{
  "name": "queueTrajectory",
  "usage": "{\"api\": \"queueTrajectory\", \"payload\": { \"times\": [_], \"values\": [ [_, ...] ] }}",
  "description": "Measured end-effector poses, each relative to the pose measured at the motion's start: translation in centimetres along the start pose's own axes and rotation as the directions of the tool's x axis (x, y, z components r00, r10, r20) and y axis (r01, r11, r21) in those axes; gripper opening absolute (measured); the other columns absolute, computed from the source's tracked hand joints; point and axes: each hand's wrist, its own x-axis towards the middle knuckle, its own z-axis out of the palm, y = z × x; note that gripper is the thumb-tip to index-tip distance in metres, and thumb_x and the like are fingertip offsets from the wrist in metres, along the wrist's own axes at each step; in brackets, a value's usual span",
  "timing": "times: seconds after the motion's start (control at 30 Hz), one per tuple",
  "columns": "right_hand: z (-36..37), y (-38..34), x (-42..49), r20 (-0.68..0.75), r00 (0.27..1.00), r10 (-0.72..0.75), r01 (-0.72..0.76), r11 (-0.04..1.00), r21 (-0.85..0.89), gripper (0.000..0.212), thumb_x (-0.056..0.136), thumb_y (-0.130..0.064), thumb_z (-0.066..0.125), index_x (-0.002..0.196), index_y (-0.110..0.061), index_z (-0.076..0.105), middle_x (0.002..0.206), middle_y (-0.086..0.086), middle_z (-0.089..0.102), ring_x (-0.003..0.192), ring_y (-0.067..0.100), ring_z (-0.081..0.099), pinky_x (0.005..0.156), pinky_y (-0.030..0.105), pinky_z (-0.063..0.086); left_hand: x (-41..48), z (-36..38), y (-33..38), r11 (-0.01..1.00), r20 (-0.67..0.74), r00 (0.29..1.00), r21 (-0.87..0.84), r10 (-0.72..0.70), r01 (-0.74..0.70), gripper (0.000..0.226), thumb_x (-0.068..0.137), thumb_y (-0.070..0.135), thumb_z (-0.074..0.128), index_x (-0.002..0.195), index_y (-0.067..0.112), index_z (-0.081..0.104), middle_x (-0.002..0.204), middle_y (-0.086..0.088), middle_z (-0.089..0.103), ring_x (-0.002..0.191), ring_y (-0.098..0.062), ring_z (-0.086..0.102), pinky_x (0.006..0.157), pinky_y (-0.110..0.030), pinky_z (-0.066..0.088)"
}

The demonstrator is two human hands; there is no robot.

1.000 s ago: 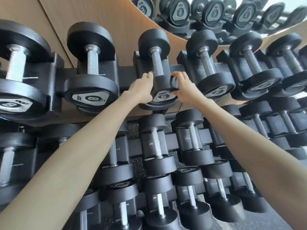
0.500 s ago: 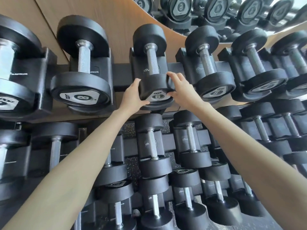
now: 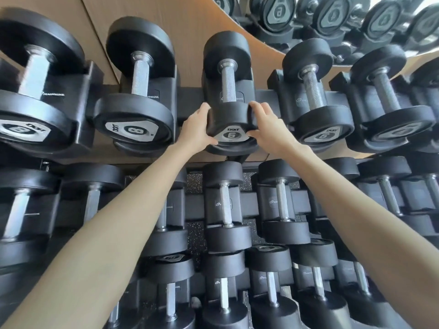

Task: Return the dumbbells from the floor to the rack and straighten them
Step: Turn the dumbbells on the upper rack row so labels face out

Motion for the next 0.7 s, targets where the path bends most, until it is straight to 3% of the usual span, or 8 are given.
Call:
{"api": "queueTrajectory", "payload": {
  "times": [0.17, 0.33, 0.57, 0.7],
  "values": [
    [-1.6, 0.0, -0.1, 0.025, 1.0, -0.001, 0.006, 0.98, -0.197, 0.062, 0.086, -0.009, 0.059, 0.138, -0.012, 0.025, 0.129, 0.015, 0.04, 0.084, 0.051, 0.053, 0.071, 0.048, 0.043, -0.2, 1.8, 0.1, 0.988, -0.057, 0.997, -0.147, -0.047, 0.038, 0.063, 0.062, 0.012, 0.086, 0.104, 0.011, 0.039, 0.108, -0.012, 0.059, 0.088, -0.027, 0.051, 0.07, -0.034, 0.039],
    [-1.7, -0.7, -0.3, 0.021, 1.0, -0.015, 0.02, 0.972, -0.233, 0.055, 0.085, -0.012, 0.06, 0.132, -0.009, 0.031, 0.12, 0.018, 0.044, 0.08, 0.05, 0.055, 0.068, 0.049, 0.047, 0.0, 1.7, 0.0, 0.982, -0.005, 0.997, -0.173, -0.075, 0.073, 0.066, 0.06, 0.011, 0.087, 0.097, 0.015, 0.034, 0.095, -0.005, 0.053, 0.082, -0.025, 0.049, 0.064, -0.029, 0.033],
    [-1.1, 0.4, -0.5, -0.003, 1.0, 0.001, -0.001, 0.988, -0.153, 0.059, 0.087, -0.016, 0.059, 0.137, -0.013, 0.027, 0.128, 0.015, 0.041, 0.085, 0.047, 0.056, 0.074, 0.05, 0.044, 0.1, 2.1, 0.2, 0.981, -0.026, 0.997, -0.181, -0.07, 0.065, 0.066, 0.06, 0.007, 0.086, 0.097, 0.018, 0.033, 0.095, -0.002, 0.049, 0.084, -0.025, 0.049, 0.065, -0.03, 0.035],
    [-0.5, 1.1, -1.2, -0.025, 1.0, 0.008, -0.01, 0.997, -0.072, 0.063, 0.089, -0.014, 0.057, 0.142, -0.015, 0.022, 0.135, 0.011, 0.038, 0.087, 0.042, 0.056, 0.07, 0.042, 0.041, -0.6, 2.5, 0.3, 0.995, -0.069, 0.996, -0.087, -0.05, 0.043, 0.065, 0.069, 0.014, 0.082, 0.119, 0.013, 0.039, 0.114, -0.01, 0.057, 0.1, -0.031, 0.055, 0.072, -0.034, 0.04]
  ]
}}
